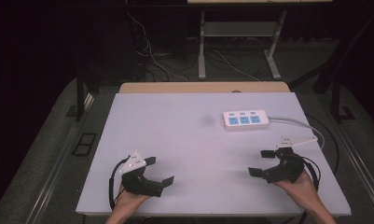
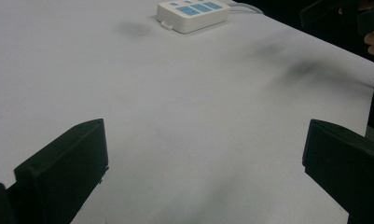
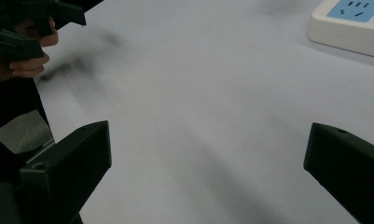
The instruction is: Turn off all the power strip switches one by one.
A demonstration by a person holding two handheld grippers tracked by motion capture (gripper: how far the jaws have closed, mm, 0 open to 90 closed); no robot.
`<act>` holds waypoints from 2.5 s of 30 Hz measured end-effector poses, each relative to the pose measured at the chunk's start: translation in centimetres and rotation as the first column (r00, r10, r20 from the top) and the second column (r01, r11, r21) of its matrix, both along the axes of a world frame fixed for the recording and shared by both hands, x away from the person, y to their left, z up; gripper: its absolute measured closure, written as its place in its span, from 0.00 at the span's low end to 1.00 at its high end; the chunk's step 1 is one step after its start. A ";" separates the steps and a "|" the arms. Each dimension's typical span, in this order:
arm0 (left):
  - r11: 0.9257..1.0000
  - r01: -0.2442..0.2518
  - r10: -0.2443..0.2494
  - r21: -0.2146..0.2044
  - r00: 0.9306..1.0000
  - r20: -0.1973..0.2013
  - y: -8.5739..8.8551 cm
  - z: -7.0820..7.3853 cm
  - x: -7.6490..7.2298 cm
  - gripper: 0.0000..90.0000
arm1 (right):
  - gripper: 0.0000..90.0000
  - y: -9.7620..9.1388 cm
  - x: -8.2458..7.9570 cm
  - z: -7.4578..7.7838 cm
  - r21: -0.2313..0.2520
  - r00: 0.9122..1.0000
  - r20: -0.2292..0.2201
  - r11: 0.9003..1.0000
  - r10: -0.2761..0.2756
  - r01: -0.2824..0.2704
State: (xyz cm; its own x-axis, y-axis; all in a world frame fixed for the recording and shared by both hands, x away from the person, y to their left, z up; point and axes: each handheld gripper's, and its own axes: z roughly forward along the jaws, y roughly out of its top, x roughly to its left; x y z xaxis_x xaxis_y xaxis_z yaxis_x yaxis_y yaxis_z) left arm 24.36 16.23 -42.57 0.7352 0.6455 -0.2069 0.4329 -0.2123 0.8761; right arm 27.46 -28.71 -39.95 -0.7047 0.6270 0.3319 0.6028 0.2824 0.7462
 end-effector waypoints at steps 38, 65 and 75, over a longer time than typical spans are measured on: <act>1.000 -0.003 0.003 0.001 1.000 0.001 0.1 0.0 0.0 0.00 | 0.01 -1.0 5.2 3.1 -0.052 1.000 -0.009 0.999 -0.014 0.014; 1.000 -0.006 0.006 0.004 1.000 0.000 0.2 -0.1 0.1 0.00 | 0.01 -0.9 9.1 3.4 -0.098 0.999 -0.047 0.995 -0.010 0.006; 1.000 -0.008 0.008 0.000 1.000 0.000 0.3 0.0 0.1 0.00 | 0.01 -1.0 10.9 3.9 -0.117 0.998 -0.057 0.993 -0.021 0.014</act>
State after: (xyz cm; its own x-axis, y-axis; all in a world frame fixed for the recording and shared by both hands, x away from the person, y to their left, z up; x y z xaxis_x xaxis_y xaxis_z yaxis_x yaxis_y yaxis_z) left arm 24.42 16.51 -42.60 0.7297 0.6519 -0.2063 0.4344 -0.2090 0.8761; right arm 38.34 -29.76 -36.09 -0.6753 0.6757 0.2957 0.6493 0.3546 0.6728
